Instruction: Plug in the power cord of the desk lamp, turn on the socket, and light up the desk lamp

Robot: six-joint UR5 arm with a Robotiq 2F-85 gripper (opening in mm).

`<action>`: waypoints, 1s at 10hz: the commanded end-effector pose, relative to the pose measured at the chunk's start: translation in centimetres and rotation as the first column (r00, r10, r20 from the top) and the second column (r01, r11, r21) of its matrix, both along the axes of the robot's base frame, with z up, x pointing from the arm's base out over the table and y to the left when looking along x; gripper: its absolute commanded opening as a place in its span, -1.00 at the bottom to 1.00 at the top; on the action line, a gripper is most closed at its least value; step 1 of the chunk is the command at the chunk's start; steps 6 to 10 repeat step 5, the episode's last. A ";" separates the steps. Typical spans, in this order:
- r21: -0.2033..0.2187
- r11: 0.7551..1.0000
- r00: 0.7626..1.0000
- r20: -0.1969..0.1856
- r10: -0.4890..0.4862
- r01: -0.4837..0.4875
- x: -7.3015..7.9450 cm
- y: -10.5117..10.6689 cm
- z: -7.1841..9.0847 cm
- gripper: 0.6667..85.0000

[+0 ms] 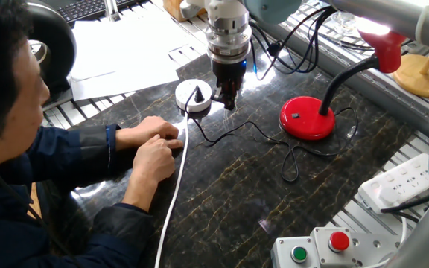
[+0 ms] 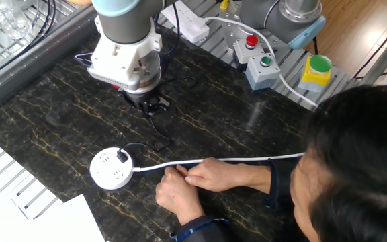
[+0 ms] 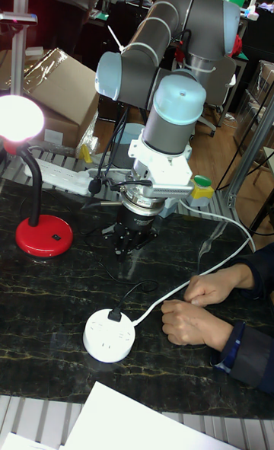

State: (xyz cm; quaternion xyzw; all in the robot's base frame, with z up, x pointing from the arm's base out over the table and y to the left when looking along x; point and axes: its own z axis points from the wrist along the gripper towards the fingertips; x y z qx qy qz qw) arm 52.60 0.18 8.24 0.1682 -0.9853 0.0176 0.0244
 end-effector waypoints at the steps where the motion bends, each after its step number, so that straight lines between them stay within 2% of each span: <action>1: 0.010 1.000 1.000 0.012 0.019 -0.019 0.5 0.2 0.1 -0.97; 10: 0.017 0.999 0.999 0.005 0.043 -0.044 0.5 0.7 0.0 -0.97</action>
